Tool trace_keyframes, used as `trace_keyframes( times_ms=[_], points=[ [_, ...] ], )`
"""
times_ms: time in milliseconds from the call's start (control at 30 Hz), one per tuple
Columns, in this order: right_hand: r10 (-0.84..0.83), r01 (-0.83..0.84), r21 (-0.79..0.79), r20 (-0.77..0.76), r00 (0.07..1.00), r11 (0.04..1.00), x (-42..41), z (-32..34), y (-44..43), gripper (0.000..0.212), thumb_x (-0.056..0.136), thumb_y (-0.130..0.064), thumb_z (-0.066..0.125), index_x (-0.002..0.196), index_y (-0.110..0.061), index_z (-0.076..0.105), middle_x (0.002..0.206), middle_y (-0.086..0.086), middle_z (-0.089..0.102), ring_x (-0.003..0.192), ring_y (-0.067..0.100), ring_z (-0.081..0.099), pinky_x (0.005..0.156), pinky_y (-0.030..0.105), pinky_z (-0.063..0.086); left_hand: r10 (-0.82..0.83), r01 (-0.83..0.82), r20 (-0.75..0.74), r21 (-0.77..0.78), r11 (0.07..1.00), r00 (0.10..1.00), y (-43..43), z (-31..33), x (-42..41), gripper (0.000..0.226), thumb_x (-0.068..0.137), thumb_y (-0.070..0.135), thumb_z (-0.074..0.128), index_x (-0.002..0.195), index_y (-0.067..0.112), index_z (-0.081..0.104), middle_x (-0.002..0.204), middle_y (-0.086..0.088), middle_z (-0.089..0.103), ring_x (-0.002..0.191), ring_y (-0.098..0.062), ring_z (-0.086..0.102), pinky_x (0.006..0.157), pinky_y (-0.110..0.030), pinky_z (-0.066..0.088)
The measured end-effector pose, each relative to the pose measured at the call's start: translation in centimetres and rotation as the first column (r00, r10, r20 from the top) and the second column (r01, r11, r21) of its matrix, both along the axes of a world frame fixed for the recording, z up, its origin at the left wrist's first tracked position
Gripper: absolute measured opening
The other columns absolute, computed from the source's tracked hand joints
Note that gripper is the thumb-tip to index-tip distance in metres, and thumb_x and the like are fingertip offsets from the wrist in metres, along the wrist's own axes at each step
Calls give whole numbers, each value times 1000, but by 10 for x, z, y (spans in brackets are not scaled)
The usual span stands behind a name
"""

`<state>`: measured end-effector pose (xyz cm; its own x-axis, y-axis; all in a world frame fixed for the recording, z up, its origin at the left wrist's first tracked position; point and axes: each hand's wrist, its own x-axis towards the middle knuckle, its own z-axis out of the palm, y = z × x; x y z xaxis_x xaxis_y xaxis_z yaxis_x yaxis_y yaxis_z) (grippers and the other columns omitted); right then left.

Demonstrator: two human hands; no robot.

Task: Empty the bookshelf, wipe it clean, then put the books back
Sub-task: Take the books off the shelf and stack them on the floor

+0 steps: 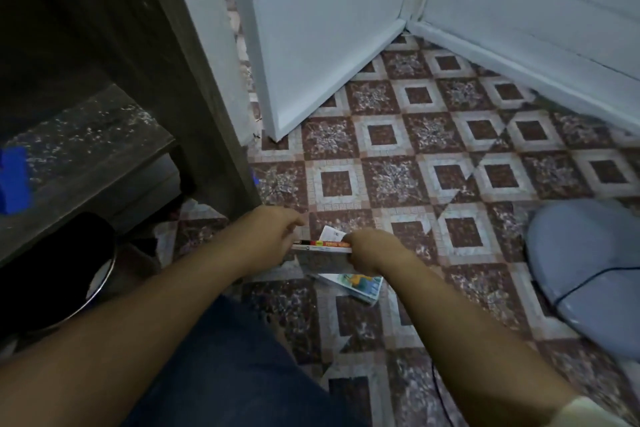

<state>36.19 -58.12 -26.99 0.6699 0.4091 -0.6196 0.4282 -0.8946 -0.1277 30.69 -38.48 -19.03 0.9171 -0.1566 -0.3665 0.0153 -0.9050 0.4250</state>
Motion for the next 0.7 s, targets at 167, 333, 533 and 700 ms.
trace_keyframes(
  times_ms=[167, 333, 533, 700],
  points=[
    [-112, 114, -39, 53, 992, 993, 18, -45, -11, 36, 96, -14, 50, 131, -19, 54, 116, 10, 61, 100, 30, 62, 68, 37, 43, -62, 65, -58, 50, 997, 996, -7, -27, 21, 30, 96, 25, 54, 126, 26, 57, 119, 2, 62, 99, -16, 59, 84, -34, 53],
    [-189, 201, -34, 216, 958, 979, 39, -71, -14, 42, 95, -3, 45, 134, -18, 49, 118, 9, 63, 102, 31, 62, 71, 36, 41, -135, 139, -39, 126, 982, 990, -22, -42, 50, 31, 97, 29, 51, 127, 26, 55, 124, 1, 58, 108, -18, 55, 88, -35, 50],
    [-280, 283, 13, 186, 942, 959, 26, -148, -11, 71, 96, -9, 48, 155, -23, 10, 160, 12, 20, 144, 33, 23, 114, 53, 25, -141, 98, 97, 350, 931, 985, -17, -64, 59, 34, 96, 39, 48, 128, 26, 50, 121, 2, 57, 108, -20, 54, 89, -37, 46],
    [-385, 360, -139, -277, 880, 922, -22, -223, -12, 84, 94, -18, 58, 155, -34, 2, 161, 11, -16, 147, 39, 5, 113, 57, 27, -217, 131, 115, 504, 853, 969, -13, -84, 52, 42, 94, 45, 47, 131, 26, 46, 122, 3, 56, 110, -20, 53, 91, -35, 41]
  ],
)
